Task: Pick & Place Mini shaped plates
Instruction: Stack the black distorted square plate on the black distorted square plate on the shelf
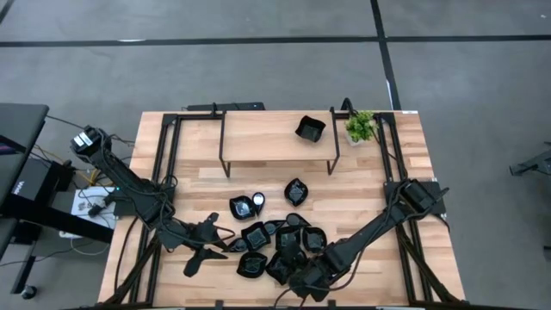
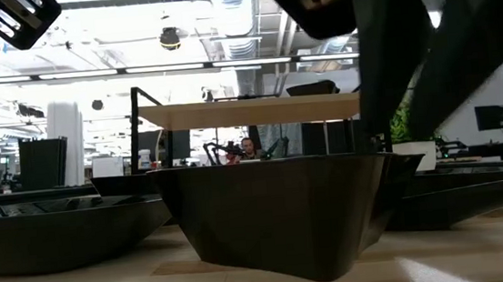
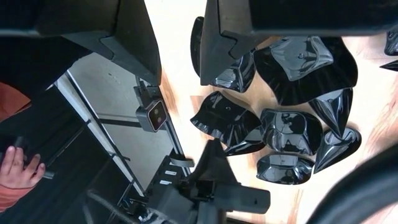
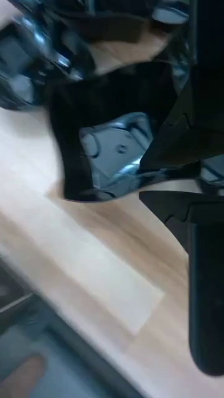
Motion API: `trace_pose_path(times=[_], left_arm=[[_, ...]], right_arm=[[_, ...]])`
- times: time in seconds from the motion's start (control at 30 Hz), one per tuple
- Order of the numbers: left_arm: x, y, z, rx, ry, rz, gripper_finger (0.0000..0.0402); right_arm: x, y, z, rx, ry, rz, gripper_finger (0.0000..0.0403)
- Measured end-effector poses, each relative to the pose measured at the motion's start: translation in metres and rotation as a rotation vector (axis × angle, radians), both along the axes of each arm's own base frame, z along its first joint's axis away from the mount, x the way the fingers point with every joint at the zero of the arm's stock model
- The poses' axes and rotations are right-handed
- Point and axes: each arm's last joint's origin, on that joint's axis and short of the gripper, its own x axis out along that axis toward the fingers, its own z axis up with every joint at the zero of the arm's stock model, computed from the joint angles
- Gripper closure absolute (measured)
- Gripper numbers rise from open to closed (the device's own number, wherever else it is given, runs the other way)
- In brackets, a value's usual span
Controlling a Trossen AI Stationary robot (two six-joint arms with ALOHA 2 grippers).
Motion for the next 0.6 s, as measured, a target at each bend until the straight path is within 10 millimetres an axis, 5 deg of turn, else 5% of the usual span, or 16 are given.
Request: trace_pose_path(times=[0.6], left_arm=[[0.0003,-0.0003,0.0008,-0.007,-0.007,-0.001,0.0289]], right_arm=[[-0.0012,-0.0019,-0.0058,-0.012,0.017,-0.005,0.0339]])
